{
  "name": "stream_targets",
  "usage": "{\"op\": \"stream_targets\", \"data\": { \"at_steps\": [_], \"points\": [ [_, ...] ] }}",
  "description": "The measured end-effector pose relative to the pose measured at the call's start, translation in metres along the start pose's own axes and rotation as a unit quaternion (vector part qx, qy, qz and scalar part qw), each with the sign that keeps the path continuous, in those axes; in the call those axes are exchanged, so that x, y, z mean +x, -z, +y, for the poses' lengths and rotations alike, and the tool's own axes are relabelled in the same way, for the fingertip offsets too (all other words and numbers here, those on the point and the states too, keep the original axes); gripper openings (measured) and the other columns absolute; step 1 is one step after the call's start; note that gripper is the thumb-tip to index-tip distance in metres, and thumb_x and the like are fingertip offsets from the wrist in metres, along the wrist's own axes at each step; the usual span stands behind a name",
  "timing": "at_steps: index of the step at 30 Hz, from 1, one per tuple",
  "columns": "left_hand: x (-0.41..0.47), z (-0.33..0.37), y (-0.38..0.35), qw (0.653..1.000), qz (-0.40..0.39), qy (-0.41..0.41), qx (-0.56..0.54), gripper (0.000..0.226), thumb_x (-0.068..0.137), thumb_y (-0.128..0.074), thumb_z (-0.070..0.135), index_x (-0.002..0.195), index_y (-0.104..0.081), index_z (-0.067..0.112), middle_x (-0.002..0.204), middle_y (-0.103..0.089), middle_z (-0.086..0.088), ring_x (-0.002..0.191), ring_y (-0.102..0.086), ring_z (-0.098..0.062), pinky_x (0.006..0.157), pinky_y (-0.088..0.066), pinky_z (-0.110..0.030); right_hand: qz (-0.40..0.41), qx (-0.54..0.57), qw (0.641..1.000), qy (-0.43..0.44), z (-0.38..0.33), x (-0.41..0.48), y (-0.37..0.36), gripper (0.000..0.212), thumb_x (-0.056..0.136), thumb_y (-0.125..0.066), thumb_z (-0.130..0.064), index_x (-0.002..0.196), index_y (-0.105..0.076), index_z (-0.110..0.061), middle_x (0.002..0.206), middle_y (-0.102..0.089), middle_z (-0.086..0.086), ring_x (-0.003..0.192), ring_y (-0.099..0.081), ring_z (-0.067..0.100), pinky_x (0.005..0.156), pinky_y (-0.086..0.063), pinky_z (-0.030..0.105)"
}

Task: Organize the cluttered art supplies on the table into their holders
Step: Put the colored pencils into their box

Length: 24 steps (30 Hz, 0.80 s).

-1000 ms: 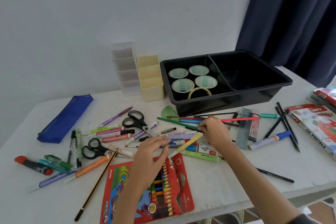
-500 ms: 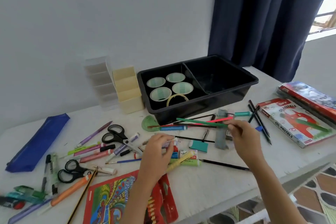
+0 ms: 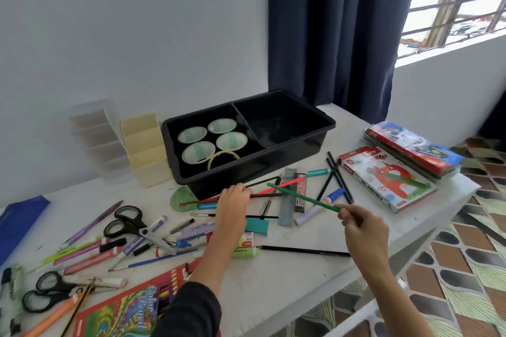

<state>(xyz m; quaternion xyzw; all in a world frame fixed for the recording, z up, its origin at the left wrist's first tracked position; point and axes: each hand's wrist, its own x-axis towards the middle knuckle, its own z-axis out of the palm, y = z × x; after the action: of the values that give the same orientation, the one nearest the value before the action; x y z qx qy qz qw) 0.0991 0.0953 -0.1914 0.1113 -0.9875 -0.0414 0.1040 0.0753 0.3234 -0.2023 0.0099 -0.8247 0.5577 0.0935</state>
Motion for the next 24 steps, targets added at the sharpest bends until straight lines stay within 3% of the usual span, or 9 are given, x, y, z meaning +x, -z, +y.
{"op": "stream_targets", "data": {
  "at_steps": [4, 8, 10, 14, 18, 21, 24],
  "points": [
    [-0.009, -0.001, 0.013, 0.999, 0.033, -0.009, 0.014, 0.05, 0.077, -0.064, -0.001, 0.123, -0.053, 0.015, 0.119, -0.051, 0.002, 0.109, -0.045, -0.016, 0.095, -0.033, -0.025, -0.013, 0.015, 1.0, -0.001, 0.004, 0.001, 0.007, 0.016, 0.092, -0.054, -0.004, 0.094, -0.069, -0.01, 0.074, -0.061, 0.011, 0.053, -0.043, 0.016, 0.044, -0.032, 0.016],
    [-0.019, -0.013, 0.022, 0.996, 0.083, 0.001, 0.024, 0.039, 0.063, -0.074, -0.011, 0.098, -0.068, 0.007, 0.091, -0.062, -0.008, 0.085, -0.057, -0.024, 0.074, -0.048, -0.033, -0.035, 0.041, 0.998, -0.01, 0.004, 0.001, 0.008, 0.017, 0.092, -0.054, -0.004, 0.095, -0.07, -0.009, 0.078, -0.062, 0.014, 0.065, -0.052, 0.024, 0.055, -0.04, 0.028],
    [-0.033, -0.018, 0.027, 0.996, 0.088, 0.023, 0.002, 0.04, 0.063, -0.073, -0.013, 0.099, -0.068, 0.003, 0.091, -0.06, -0.01, 0.081, -0.057, -0.023, 0.068, -0.05, -0.032, -0.051, 0.05, 0.997, -0.001, 0.004, 0.0, 0.007, 0.018, 0.092, -0.054, -0.004, 0.096, -0.07, -0.011, 0.079, -0.062, 0.012, 0.066, -0.051, 0.023, 0.055, -0.04, 0.027],
    [-0.072, -0.029, 0.038, 0.99, 0.099, 0.093, -0.034, 0.037, 0.077, -0.066, -0.003, 0.113, -0.062, 0.005, 0.103, -0.056, -0.006, 0.09, -0.053, -0.016, 0.076, -0.048, -0.025, -0.101, 0.005, 0.993, 0.059, 0.002, -0.005, 0.004, 0.019, 0.091, -0.056, -0.007, 0.095, -0.071, -0.018, 0.086, -0.062, 0.007, 0.075, -0.055, 0.018, 0.06, -0.038, 0.018],
    [-0.119, -0.038, 0.048, 0.966, 0.155, 0.172, -0.118, 0.03, 0.086, -0.058, -0.002, 0.113, -0.065, 0.007, 0.099, -0.06, -0.003, 0.089, -0.057, -0.017, 0.073, -0.048, -0.026, -0.188, -0.042, 0.973, 0.127, -0.002, -0.01, 0.001, 0.02, 0.09, -0.057, -0.003, 0.093, -0.073, -0.014, 0.094, -0.059, 0.003, 0.082, -0.054, 0.015, 0.064, -0.038, 0.008],
    [-0.157, -0.047, 0.055, 0.945, 0.179, 0.237, -0.134, 0.025, 0.092, -0.053, 0.01, 0.114, -0.065, 0.012, 0.108, -0.064, -0.001, 0.097, -0.06, -0.018, 0.084, -0.05, -0.031, -0.254, -0.064, 0.953, 0.154, -0.006, -0.02, -0.007, 0.02, 0.088, -0.058, 0.0, 0.091, -0.073, -0.013, 0.095, -0.059, 0.004, 0.087, -0.054, 0.02, 0.071, -0.039, 0.016],
    [-0.192, -0.061, 0.056, 0.929, 0.188, 0.286, -0.138, 0.023, 0.092, -0.054, 0.012, 0.112, -0.066, 0.011, 0.103, -0.068, -0.002, 0.092, -0.062, -0.016, 0.078, -0.048, -0.027, -0.296, -0.09, 0.936, 0.169, -0.01, -0.032, -0.014, 0.02, 0.086, -0.059, 0.004, 0.089, -0.073, -0.01, 0.093, -0.059, 0.006, 0.089, -0.054, 0.022, 0.077, -0.037, 0.024]
  ]
}}
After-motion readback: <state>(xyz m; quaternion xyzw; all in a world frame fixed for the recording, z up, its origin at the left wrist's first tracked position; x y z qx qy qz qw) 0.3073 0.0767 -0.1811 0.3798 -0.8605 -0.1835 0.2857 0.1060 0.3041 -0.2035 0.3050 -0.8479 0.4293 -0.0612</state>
